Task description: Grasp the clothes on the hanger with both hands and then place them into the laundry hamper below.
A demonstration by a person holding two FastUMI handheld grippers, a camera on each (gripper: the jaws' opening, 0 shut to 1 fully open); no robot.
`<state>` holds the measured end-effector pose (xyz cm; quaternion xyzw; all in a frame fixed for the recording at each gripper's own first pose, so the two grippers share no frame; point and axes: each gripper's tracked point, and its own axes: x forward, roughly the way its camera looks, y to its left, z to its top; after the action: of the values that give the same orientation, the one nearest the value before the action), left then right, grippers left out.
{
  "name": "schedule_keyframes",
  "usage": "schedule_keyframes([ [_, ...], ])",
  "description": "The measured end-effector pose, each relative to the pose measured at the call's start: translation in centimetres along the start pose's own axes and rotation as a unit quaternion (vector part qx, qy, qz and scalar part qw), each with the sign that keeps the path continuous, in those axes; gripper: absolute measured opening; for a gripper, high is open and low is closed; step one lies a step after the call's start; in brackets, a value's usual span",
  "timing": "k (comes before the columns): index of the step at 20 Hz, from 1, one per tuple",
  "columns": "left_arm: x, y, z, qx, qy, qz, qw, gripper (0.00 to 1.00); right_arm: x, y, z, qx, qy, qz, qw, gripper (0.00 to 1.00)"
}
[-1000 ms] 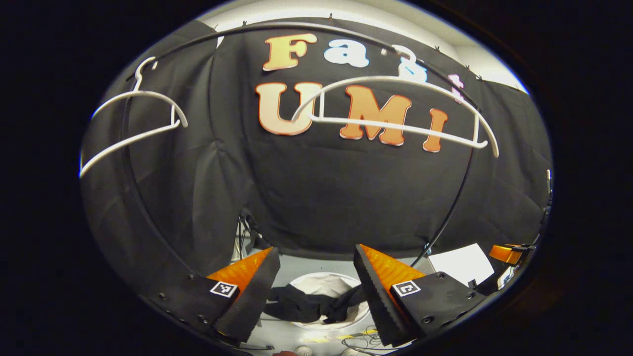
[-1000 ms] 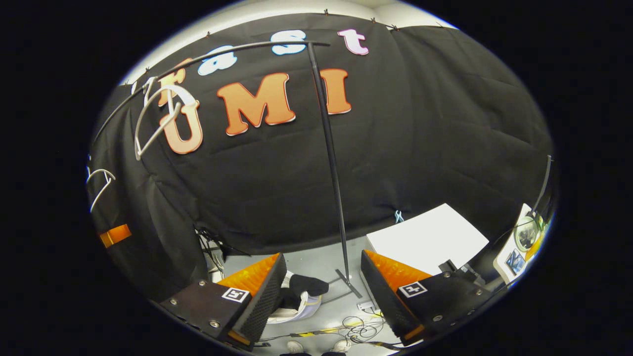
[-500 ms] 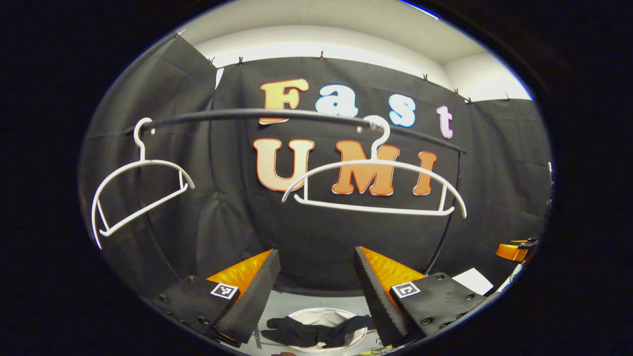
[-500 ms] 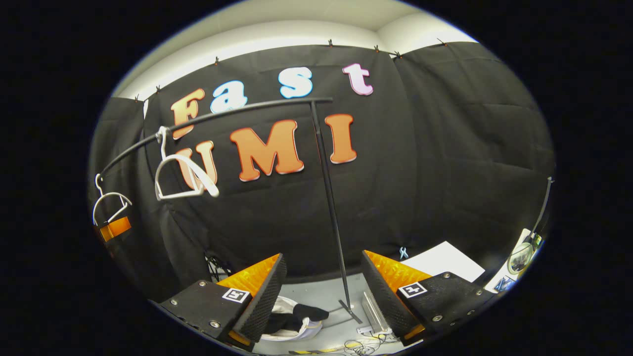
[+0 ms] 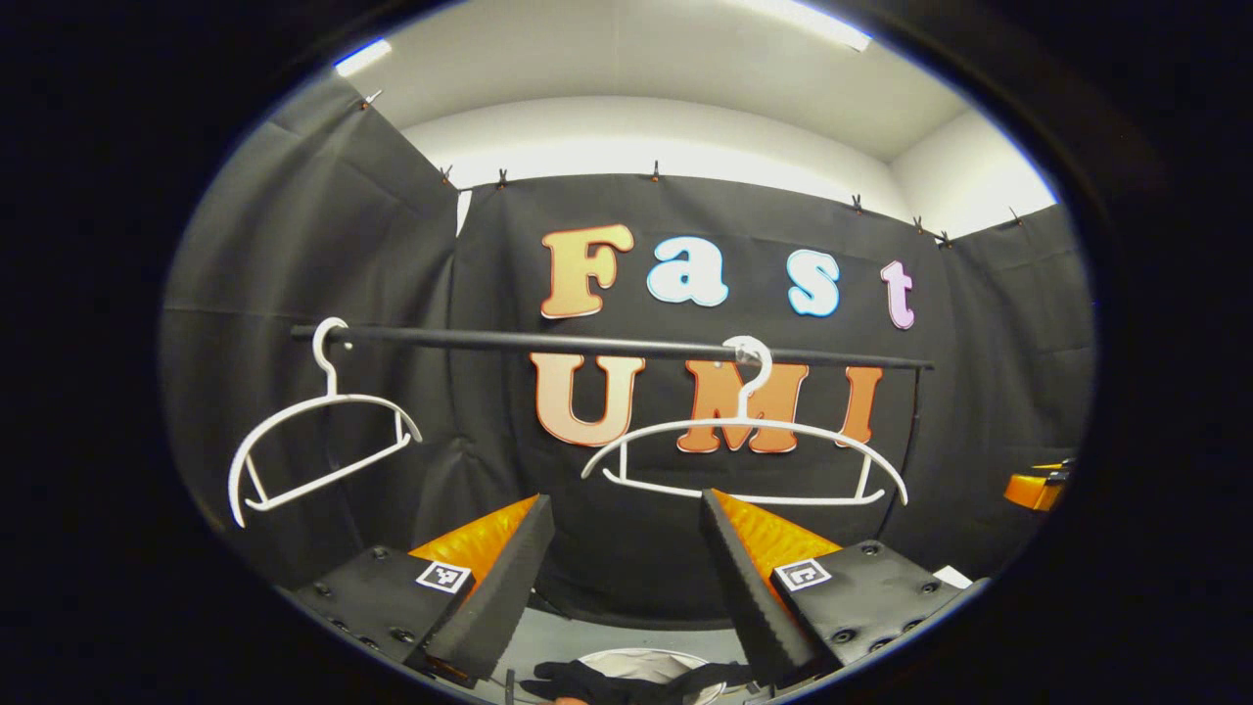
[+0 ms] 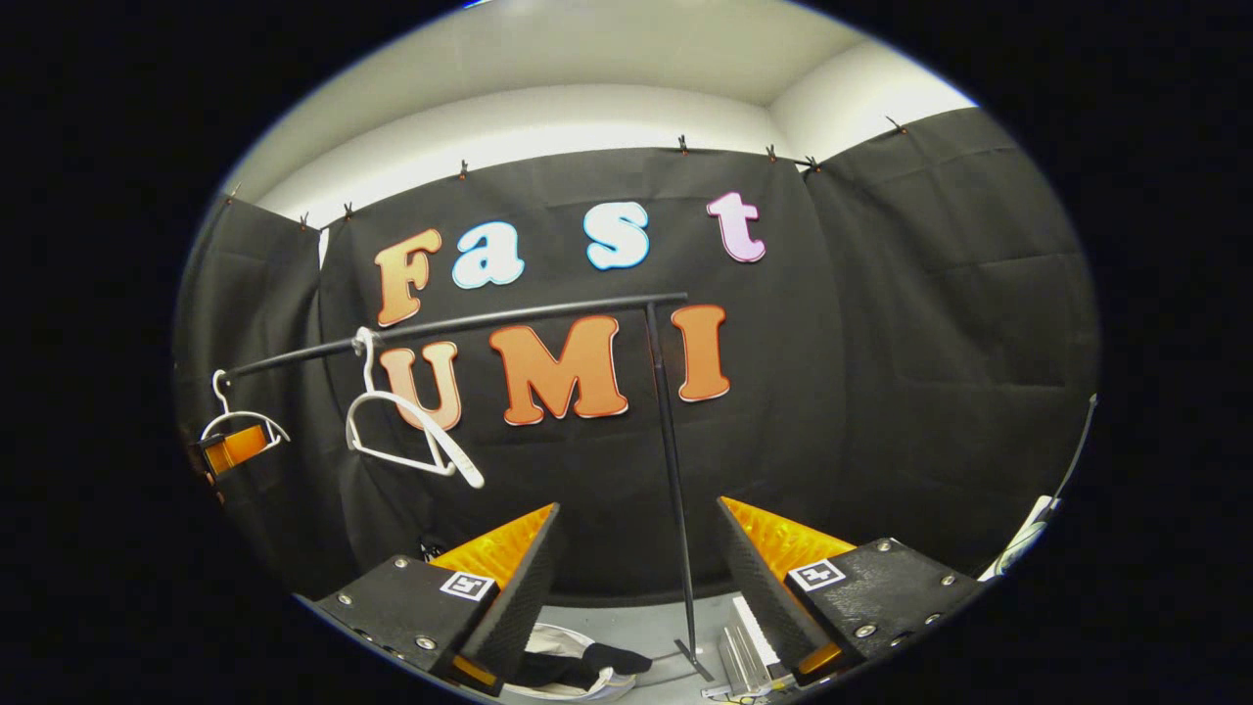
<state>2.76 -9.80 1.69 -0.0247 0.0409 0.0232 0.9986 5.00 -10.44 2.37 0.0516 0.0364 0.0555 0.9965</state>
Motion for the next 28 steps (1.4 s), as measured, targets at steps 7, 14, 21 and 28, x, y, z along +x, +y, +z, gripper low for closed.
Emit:
schedule_keyframes([
  [7,-1.9,0.0,2.1,-0.005,-0.031,0.018,0.999,0.94,-1.2,0.5,2.4,-0.010,-0.034,0.018,0.999,0.93],
  [14,-2.4,0.5,3.3,0.010,-0.052,0.033,0.998,0.94,-1.6,-0.6,2.3,-0.003,-0.035,0.018,0.999,0.93],
  [21,-2.8,0.9,2.9,0.002,-0.043,0.038,0.998,0.94,-1.7,-1.2,2.6,0.004,-0.045,0.020,0.999,0.93],
  [28,-3.2,1.6,3.7,0.007,-0.059,0.057,0.997,0.94,-1.0,-1.3,2.0,0.007,-0.040,0.025,0.999,0.93],
])
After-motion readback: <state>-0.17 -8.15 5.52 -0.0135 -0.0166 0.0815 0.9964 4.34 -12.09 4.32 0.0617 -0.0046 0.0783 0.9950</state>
